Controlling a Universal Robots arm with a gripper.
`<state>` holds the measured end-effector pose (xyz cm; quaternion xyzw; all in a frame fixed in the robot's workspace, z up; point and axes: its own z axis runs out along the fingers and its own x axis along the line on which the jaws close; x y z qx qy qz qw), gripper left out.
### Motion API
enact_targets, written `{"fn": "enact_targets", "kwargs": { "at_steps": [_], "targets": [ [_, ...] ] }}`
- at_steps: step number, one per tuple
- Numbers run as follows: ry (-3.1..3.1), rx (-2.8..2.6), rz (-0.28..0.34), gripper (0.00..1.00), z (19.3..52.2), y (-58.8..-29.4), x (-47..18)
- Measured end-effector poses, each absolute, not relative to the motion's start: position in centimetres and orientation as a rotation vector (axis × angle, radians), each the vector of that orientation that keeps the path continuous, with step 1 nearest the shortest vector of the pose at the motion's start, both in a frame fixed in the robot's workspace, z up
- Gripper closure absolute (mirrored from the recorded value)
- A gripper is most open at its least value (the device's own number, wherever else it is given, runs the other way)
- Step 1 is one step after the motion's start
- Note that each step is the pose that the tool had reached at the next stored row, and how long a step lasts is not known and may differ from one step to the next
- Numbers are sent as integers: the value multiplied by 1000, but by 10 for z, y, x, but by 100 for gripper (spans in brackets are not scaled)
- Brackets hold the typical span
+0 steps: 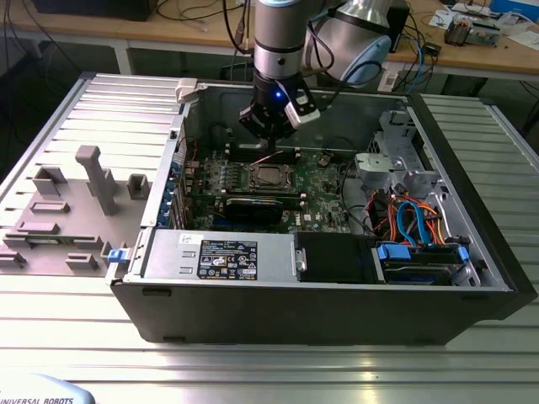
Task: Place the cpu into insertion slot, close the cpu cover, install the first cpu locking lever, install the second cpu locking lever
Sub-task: 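Install the first cpu locking lever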
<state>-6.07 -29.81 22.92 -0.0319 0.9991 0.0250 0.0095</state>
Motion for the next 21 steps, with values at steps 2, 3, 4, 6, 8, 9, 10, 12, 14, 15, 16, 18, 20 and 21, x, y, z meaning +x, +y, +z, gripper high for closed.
{"fn": "enact_targets", "kwargs": {
  "at_steps": [2,3,4,6,8,9,10,12,14,15,16,18,20,21],
  "targets": [
    [3120,-100,75,89,229,-298,-60],
    [3120,-100,74,89,228,-298,-59],
    [3120,-100,74,89,228,-298,-59],
    [3120,-100,74,89,228,-298,-57],
    [3120,-100,74,89,226,-298,-55],
    [3120,-99,74,89,226,-298,-54],
    [3120,-99,74,89,225,-298,-53],
    [3120,-99,74,89,224,-298,-52],
    [3120,-97,74,89,215,-298,-48],
    [3120,-96,74,89,210,-298,-46],
    [3120,-96,74,89,207,-298,-45],
    [3120,-96,74,89,204,-298,-44],
    [3120,-96,74,89,204,-298,-44],
    [3120,-96,74,89,204,-298,-44]
  ]
}}
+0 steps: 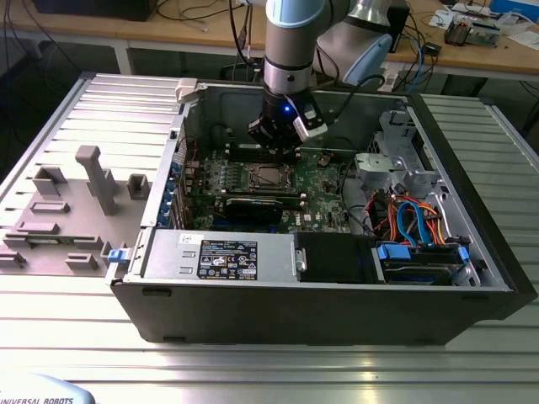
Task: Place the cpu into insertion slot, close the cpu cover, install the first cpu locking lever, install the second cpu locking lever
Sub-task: 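Install the first cpu locking lever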
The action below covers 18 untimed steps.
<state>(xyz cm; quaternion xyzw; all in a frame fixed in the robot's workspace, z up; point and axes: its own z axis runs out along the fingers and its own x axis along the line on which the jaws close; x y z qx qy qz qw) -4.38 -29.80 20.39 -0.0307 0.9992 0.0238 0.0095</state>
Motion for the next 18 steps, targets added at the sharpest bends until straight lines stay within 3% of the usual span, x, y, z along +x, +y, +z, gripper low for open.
{"fn": "enact_targets", "kwargs": {
  "at_steps": [18],
  "targets": [
    [3123,-96,46,89,204,-299,-44]
  ]
}}
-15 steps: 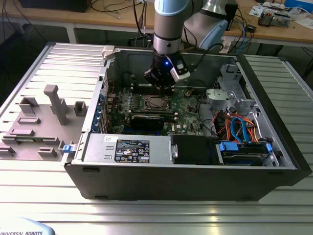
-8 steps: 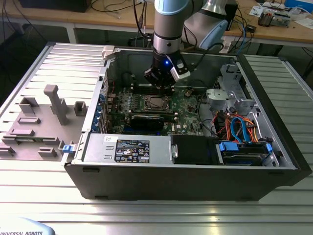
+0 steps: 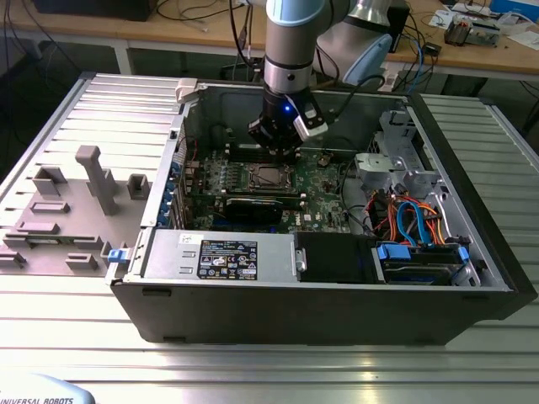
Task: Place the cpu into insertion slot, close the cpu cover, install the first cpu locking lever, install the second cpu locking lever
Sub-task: 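Install the first cpu locking lever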
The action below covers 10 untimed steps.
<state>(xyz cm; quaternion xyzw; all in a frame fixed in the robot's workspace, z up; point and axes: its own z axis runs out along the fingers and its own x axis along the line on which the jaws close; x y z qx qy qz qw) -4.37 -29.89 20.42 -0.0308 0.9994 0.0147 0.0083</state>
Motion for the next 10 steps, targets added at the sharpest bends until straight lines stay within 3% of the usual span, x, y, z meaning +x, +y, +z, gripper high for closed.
{"fn": "enact_targets", "kwargs": {
  "at_steps": [10],
  "targets": [
    [3123,-96,44,89,202,-299,-43]
  ]
}}
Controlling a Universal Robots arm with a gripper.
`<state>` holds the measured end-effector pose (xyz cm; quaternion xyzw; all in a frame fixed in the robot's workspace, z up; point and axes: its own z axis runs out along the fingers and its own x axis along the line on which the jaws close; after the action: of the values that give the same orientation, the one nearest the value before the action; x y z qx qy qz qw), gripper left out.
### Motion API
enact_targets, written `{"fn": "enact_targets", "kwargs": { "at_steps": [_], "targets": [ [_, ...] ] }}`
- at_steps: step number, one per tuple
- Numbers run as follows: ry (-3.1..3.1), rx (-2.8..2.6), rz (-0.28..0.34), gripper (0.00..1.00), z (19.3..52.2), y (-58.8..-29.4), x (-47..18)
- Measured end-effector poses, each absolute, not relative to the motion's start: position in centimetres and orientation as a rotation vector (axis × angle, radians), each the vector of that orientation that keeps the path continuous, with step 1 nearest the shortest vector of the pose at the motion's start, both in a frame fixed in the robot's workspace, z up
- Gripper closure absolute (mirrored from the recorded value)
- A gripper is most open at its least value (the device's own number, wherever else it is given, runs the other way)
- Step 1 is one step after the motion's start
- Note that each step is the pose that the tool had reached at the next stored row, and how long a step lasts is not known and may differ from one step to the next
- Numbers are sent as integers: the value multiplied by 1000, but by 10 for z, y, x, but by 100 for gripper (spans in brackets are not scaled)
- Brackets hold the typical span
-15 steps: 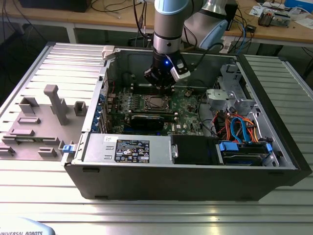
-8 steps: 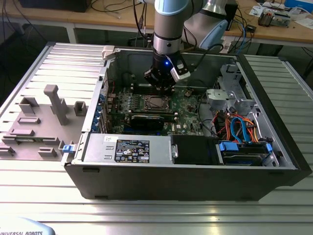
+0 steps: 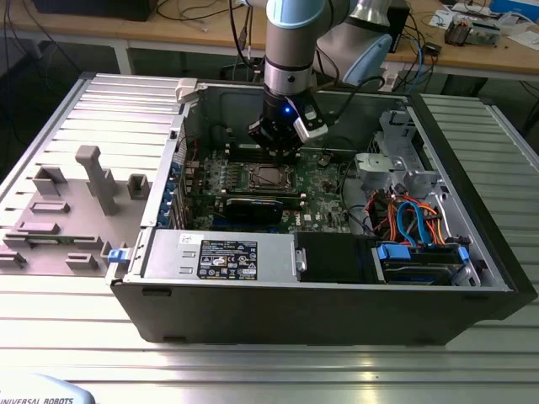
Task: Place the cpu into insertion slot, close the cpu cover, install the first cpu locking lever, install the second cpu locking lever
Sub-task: 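Install the first cpu locking lever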
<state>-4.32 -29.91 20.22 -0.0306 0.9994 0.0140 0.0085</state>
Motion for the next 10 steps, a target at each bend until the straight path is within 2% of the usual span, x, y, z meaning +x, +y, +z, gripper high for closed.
{"fn": "enact_targets", "kwargs": {
  "at_steps": [10],
  "targets": [
    [3123,-96,46,89,207,-299,-43]
  ]
}}
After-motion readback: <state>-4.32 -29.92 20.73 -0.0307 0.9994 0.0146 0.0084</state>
